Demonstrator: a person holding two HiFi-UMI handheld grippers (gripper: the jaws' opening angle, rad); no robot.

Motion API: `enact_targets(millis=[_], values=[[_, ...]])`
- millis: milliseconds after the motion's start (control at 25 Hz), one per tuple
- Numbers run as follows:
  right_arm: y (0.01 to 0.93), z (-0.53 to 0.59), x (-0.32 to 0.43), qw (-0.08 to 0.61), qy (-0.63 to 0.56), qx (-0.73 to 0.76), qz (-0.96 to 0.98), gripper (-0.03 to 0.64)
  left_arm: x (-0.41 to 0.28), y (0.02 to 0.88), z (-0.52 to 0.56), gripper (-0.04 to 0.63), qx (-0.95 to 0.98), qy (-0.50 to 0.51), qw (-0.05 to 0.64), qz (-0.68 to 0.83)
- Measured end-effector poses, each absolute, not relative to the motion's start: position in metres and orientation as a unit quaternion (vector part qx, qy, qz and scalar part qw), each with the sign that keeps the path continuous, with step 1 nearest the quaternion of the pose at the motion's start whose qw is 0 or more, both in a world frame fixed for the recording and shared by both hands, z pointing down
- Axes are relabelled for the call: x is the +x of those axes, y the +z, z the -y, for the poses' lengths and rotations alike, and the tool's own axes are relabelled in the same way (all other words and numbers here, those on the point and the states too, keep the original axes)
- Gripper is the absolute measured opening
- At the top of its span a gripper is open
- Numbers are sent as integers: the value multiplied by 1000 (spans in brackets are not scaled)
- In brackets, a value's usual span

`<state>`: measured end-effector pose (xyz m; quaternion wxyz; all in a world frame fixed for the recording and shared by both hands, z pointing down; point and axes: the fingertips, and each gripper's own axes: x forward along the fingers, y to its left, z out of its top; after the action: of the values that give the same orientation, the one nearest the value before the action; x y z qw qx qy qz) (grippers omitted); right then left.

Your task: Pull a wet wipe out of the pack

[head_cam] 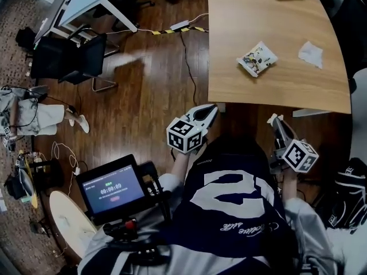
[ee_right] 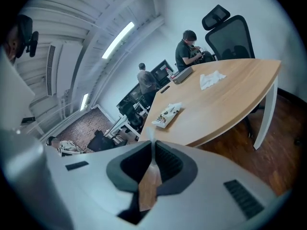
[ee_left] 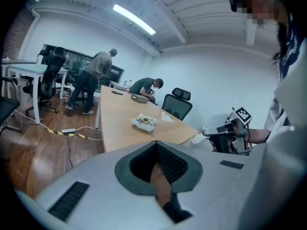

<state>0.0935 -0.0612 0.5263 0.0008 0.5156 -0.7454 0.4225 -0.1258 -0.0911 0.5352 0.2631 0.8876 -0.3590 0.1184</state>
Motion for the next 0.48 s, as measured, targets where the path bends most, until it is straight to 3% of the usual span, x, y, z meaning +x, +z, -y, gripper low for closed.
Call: enact_targets(millis=[480], values=[[495,-21,130,-11,408,493,769,20,-31,503,18,2,905,93,251,332]])
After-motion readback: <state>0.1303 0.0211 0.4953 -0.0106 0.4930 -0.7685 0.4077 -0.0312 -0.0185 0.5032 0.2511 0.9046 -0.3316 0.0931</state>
